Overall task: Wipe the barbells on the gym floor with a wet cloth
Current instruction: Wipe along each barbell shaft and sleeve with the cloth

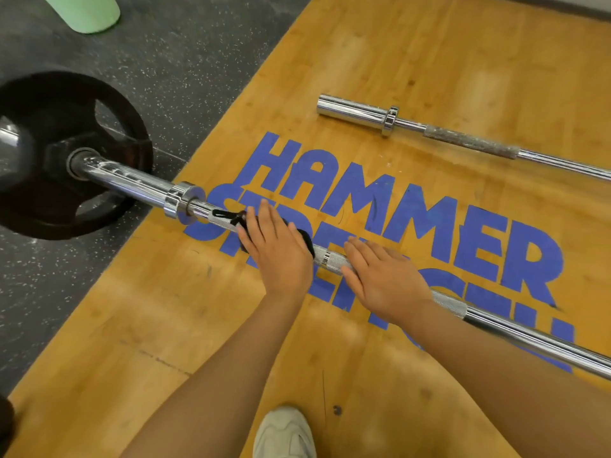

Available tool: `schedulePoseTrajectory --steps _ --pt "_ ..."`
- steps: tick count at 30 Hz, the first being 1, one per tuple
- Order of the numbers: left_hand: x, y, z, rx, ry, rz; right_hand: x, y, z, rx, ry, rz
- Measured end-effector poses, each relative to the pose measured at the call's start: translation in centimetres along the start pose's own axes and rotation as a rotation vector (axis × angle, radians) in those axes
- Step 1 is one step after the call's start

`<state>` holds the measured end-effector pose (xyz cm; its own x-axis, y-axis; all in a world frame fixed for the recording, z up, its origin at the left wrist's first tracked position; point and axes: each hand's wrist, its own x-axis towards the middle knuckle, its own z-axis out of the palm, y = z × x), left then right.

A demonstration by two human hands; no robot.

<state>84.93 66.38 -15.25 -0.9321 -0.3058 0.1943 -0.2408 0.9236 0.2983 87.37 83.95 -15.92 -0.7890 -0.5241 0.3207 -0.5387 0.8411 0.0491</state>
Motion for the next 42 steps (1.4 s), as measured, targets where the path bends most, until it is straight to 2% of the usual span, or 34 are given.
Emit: schedulePoseTrajectory --steps 3,5,9,11,16,20,23,25,27,29,33,35,38,42 --pt "-0.6 -0.2 -0.3 0.011 -0.074 0.142 -0.3 0.2 0.2 -0.034 -0.02 -0.049" --pt "1.2 -1.7 -0.6 0.082 -0.1 0.174 -0.4 0.3 0.3 -0.047 -0.027 -0.072" --pt "5.9 -4.8 -1.1 0.137 -0.09 -0.12 -0.4 0.4 0.5 -0.089 -0.03 -0.109" --pt "5.2 -4.3 -0.9 0.099 -0.046 -0.142 -0.3 0.4 0.5 -0.115 -0.034 -0.134" --pt "-0.8 0.7 -0.1 0.01 -0.029 0.094 -0.1 0.5 0.3 -0.155 -0.042 -0.142" --pt "0.2 -1.0 0.1 0.013 -0.045 0.17 -0.1 0.5 0.3 -0.138 -0.063 -0.135" --pt "3.5 -3.5 -0.4 0.018 -0.01 -0.058 -0.1 0.4 0.4 -0.111 -0.062 -0.136" --pt "3.8 -2.8 -0.5 0.003 0.001 -0.187 -0.1 0.5 0.5 -0.097 -0.068 -0.131" --pt "2.2 -1.0 -0.2 -0.027 0.035 -0.147 0.0 0.5 0.4 -0.075 -0.075 -0.128" --pt "0.0 0.8 0.2 -0.015 0.042 -0.033 0.2 0.5 0.4 -0.087 -0.078 -0.127" --pt "0.7 -0.9 -0.2 0.009 -0.06 0.174 0.0 0.3 0.2 -0.085 -0.096 -0.117" --pt "3.4 -3.6 -0.5 0.037 -0.052 0.158 0.1 0.4 0.1 -0.066 -0.105 -0.111" --pt "7.2 -7.0 -1.0 0.084 -0.091 0.04 0.1 0.5 0.4 -0.046 -0.109 -0.098" --pt "5.8 -6.2 -0.9 0.037 -0.023 0.01 0.1 0.2 0.0 -0.026 -0.121 -0.09"
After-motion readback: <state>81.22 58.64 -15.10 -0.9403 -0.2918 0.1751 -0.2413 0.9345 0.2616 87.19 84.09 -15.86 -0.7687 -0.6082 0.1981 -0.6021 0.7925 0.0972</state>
